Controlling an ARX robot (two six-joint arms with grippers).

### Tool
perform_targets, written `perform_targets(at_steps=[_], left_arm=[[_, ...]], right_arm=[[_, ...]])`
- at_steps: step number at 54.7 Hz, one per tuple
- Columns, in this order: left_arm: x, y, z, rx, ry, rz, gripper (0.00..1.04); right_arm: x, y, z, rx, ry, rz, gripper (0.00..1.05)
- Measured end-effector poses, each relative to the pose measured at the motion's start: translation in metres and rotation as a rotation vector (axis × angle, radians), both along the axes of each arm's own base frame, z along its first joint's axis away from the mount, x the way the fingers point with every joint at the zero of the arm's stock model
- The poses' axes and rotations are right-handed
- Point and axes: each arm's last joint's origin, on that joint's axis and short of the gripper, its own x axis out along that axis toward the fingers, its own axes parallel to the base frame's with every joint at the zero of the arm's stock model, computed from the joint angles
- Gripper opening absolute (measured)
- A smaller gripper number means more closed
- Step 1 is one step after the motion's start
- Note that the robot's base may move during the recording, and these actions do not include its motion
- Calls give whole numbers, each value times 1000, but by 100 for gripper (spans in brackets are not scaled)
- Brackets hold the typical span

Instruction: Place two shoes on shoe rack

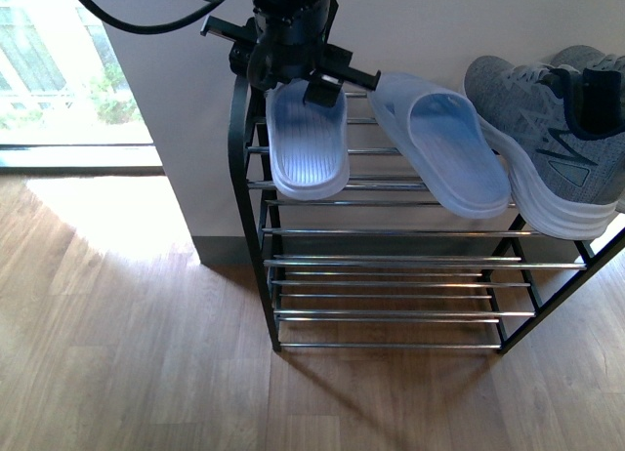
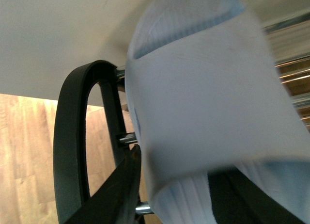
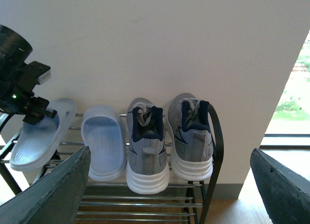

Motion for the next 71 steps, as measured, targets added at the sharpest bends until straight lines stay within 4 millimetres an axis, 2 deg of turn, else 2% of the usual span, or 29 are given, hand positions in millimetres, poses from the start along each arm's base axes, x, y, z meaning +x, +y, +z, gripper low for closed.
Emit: perform_targets(at_steps=[5,9,13,18,21,25,29,36,48,71], left_arm=[[-15,1,31,-105,-25,-22,64],[-32,5,68,-163,-103,-26,80],[-51,18,108,-160,-237,14,97],[-64,38,125,-211,-570,109,82],[-74,53,123,-258,-676,123,75],[-100,88,111,-309,-797,145,61],[-121,112,102,-319,-835,157,50],[-155,143,90,-313,-841,166,32],[-202,175,76,-311,-819,146,1],[-269,214,64,-304,-816,151,1]], right_arm=[[0,0,0,0,0,0,96],[0,0,0,0,0,0,96],[0,0,0,0,0,0,96],[0,0,0,0,0,0,96],[0,0,0,0,0,0,96],[0,0,0,0,0,0,96],[0,0,0,0,0,0,96],[0,0,0,0,0,0,96],[0,0,0,0,0,0,96],[0,0,0,0,0,0,96]])
